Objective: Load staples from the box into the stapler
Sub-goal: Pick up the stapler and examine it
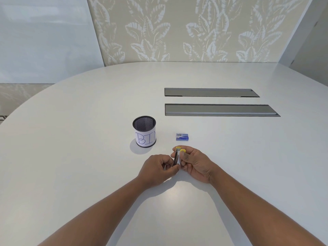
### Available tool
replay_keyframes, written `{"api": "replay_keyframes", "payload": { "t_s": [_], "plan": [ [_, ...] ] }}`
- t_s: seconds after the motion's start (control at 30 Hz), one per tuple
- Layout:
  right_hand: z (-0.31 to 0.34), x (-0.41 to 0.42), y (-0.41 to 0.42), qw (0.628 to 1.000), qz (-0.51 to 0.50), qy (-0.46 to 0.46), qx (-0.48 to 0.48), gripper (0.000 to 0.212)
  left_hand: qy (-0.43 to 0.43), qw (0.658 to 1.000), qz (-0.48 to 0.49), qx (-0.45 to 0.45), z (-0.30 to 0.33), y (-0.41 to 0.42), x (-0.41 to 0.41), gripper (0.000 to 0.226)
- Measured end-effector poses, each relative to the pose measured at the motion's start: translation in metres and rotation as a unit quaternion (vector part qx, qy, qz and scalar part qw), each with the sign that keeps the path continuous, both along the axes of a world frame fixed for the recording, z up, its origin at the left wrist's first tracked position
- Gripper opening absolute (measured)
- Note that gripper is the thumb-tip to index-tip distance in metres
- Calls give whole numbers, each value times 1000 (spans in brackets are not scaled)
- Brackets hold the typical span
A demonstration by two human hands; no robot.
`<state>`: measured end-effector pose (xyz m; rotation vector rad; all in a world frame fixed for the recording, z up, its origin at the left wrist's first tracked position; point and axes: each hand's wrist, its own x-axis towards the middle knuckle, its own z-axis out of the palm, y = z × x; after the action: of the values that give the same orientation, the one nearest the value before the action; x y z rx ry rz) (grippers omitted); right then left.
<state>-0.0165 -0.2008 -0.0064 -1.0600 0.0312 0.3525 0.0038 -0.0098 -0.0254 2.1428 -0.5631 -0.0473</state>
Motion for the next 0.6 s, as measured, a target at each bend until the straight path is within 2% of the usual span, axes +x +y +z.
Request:
{"api": "replay_keyframes", "payload": {
  "t_s": [0.13,0.33,0.5,0.6],
  "plan": [
    [-1,0,0,1000,-1,-5,-3,20,-3,1000,-2,7,-1,0,-1,29],
    [-2,0,-1,1000,3,-6,-2,34,-4,1000,2,4,-1,0,1,31],
    [-2,-1,1,1000,-4,-3,-16,25,-14,1000,3,16,-1,0,0,28],
    [0,-2,1,1000,2,-7,-11,39,-14,1000,8,12,-1,0,0,29]
  ]
}}
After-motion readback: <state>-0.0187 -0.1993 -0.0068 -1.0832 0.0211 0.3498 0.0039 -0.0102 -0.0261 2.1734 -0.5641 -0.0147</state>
